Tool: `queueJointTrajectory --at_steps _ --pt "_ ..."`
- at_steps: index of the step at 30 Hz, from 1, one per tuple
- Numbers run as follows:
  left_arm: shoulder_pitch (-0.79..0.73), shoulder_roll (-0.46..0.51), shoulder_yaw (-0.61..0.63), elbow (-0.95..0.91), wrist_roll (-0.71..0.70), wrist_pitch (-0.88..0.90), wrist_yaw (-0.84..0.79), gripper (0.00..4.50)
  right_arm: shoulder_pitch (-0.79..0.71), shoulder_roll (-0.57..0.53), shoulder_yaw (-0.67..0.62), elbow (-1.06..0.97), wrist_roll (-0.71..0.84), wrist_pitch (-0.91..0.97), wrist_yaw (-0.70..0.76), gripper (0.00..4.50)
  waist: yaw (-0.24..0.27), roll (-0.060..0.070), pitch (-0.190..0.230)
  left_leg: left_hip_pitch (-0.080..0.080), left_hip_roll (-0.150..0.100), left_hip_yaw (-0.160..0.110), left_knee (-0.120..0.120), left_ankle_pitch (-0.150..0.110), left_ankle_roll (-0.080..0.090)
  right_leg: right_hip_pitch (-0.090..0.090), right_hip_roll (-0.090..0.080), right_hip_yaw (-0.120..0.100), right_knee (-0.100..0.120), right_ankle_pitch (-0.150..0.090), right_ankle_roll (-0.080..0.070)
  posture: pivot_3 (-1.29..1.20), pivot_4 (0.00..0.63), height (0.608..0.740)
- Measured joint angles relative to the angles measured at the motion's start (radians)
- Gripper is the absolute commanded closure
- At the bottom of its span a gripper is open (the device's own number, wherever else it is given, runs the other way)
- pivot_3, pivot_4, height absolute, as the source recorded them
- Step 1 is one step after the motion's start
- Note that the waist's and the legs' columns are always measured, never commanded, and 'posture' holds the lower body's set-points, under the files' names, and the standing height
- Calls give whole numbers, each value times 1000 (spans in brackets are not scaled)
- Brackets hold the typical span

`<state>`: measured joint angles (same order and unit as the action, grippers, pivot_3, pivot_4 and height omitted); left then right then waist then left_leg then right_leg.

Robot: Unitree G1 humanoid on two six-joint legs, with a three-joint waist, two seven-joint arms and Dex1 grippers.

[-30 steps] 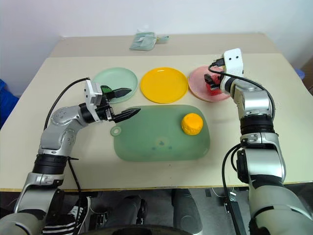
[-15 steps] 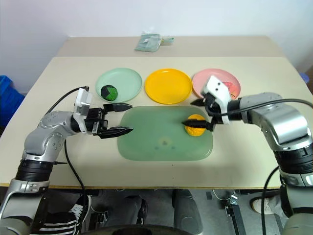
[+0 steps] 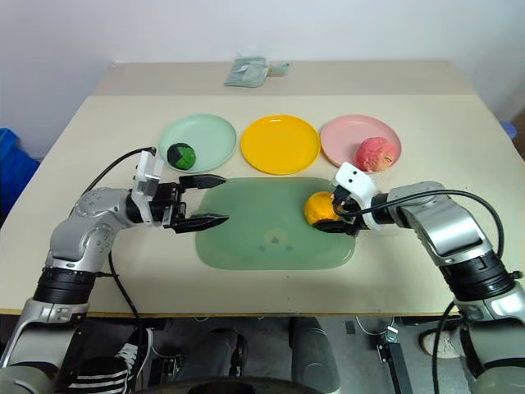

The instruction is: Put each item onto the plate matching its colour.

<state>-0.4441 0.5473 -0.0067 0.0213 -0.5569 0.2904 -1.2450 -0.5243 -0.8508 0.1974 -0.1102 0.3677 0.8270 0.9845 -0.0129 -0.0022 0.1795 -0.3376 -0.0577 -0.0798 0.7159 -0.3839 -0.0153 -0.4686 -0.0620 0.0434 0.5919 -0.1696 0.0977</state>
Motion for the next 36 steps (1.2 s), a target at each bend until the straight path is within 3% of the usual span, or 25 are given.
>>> queueJointTrajectory --at_steps 7,14,17,25,30,32,36 --pt "-47 -62 68 79 46 -56 189 0 -246 192 -128 160 -3 -66 -155 1382 1 0 0 0 0 -1 0 1 -1 0 0 0 1 0 0 0 150 740" --pt "-72 -139 103 150 148 -94 452 0 -421 418 -120 642 -185 -328 -389 1382 -3 0 0 -3 -1 -1 -2 1 -2 -4 -1 0 3 0 0 0 150 740" --pt "-57 -153 99 127 157 -101 477 0 -470 503 -124 792 -195 -384 -394 36 -10 0 0 -7 -1 0 -3 1 -2 -9 0 1 3 0 0 0 150 740" --pt "55 -89 103 -9 114 -78 399 0 -597 496 -264 899 -148 -565 -380 36 -11 0 0 -12 -1 -1 -1 1 -3 -12 0 0 3 0 0 0 150 740" --pt "121 -19 127 -119 26 -42 299 0 -491 444 -291 735 -77 -591 -180 36 -8 1 -1 -11 0 -2 -1 1 -2 -11 0 -1 3 0 0 0 150 740" --pt "160 18 150 -134 -9 -39 246 0 -369 396 -273 589 -53 -577 -86 36 -5 1 -1 -12 0 -2 -1 1 -2 -11 0 -1 3 0 0 0 150 740" --pt "204 51 177 -136 -68 -20 146 0 -30 200 -261 230 34 -463 99 36 10 2 0 -13 -2 -3 0 0 -1 -10 -2 -2 2 0 0 0 150 740"
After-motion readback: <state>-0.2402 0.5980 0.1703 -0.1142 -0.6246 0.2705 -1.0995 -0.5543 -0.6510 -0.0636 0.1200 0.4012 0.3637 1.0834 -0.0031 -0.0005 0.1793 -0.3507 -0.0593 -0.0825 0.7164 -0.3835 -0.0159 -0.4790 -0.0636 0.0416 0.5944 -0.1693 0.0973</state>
